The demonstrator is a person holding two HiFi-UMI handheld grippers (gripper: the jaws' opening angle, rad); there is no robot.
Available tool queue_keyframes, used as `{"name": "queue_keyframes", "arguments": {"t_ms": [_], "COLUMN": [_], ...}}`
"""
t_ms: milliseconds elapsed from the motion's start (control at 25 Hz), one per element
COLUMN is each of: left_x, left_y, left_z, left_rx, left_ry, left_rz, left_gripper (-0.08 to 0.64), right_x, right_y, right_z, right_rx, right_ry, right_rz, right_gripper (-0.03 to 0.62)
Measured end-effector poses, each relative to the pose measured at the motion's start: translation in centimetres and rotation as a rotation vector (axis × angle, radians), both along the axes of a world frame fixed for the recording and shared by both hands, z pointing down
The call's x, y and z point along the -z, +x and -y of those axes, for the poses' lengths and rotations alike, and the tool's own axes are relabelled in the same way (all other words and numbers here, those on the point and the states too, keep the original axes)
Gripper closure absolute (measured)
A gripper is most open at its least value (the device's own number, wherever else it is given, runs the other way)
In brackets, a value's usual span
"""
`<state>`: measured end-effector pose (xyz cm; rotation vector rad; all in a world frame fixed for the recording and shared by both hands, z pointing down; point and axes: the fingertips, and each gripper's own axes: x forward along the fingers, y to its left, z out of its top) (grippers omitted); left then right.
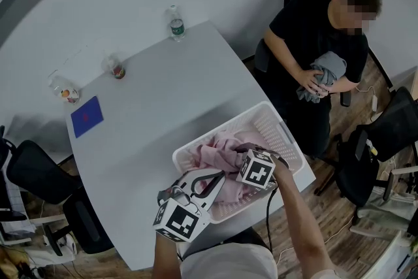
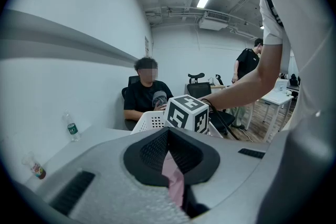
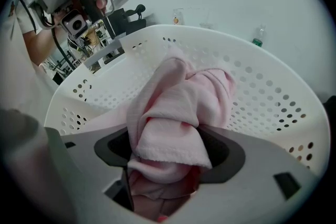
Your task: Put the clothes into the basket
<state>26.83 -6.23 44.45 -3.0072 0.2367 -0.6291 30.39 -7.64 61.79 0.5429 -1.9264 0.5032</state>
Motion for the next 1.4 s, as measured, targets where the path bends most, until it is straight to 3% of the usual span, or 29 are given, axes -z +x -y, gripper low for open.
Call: {"name": "queue_keyframes", "arguments": {"t_ms": [480,760,1040,1120,1400], "left_x": [1.0,1.7,2.4,2.7,3.8], "left_y": [-0.4,-0.7,-1.4,-1.6,-2.0], "left_z": [-0.6,-1.4,-2.0,-2.1,-2.9], "left_rx": [-0.005,-0.009,-0.009,-0.008,-0.017], "left_ry": [0.02,0.031,0.034,0.033,0.04], "left_rz": [-0.011,-0.03,-0.05,-0.058,-0.096], "left_gripper": [0.558,0.558,0.558,0.558,0.558], "right_x": [2.2,4.3,7.4,8.8,15.3], "right_y": [0.7,1.3,0.8,0.5,-0.5], "right_z": [-0.5,-1.2,-2.0,-2.0,-2.4], "right_rx": [0.014,-0.004,-0.074,-0.108,-0.26], "right_ry": [0.052,0.151,0.258,0.31,0.529], "right_rz": [-0.05,-0.089,-0.018,0.022,0.205], "right_gripper": [0.253,0.255,0.259,0.281,0.475]}}
